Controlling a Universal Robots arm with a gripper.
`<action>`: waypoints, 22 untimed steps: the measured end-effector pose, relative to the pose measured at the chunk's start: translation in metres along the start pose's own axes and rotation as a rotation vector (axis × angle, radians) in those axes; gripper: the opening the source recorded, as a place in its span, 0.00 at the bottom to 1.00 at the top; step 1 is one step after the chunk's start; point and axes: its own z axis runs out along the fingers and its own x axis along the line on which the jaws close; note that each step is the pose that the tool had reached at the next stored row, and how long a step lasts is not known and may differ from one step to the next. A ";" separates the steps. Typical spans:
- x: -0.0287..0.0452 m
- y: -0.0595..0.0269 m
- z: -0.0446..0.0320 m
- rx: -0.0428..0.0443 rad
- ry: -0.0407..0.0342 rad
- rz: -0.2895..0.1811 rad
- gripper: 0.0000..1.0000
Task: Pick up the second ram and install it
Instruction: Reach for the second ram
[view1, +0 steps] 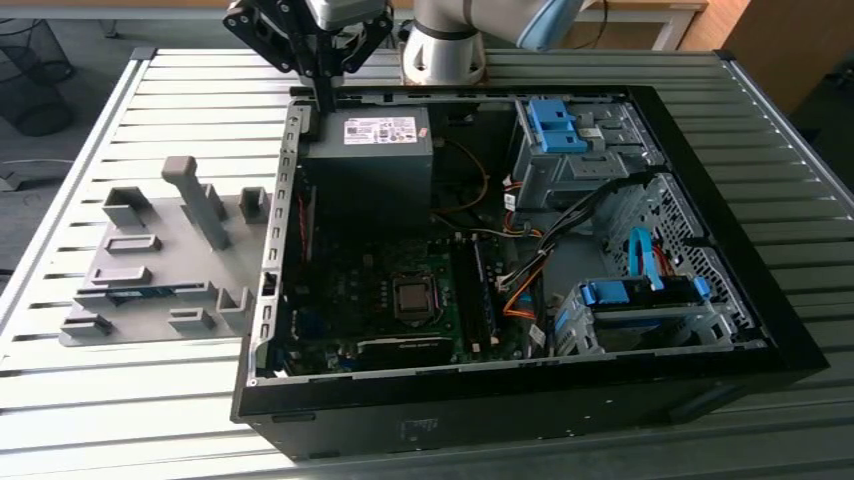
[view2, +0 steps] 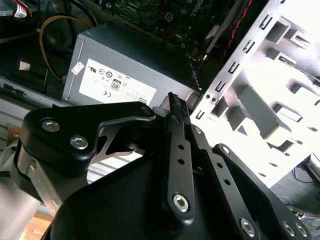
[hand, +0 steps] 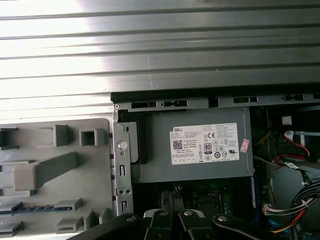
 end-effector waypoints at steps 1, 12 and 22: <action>0.0002 -0.0001 0.0000 0.0000 0.0000 0.000 0.11; 0.0056 -0.0005 -0.0002 0.0000 0.0000 0.000 0.11; 0.0139 -0.0011 -0.0003 0.0000 0.0000 0.000 0.11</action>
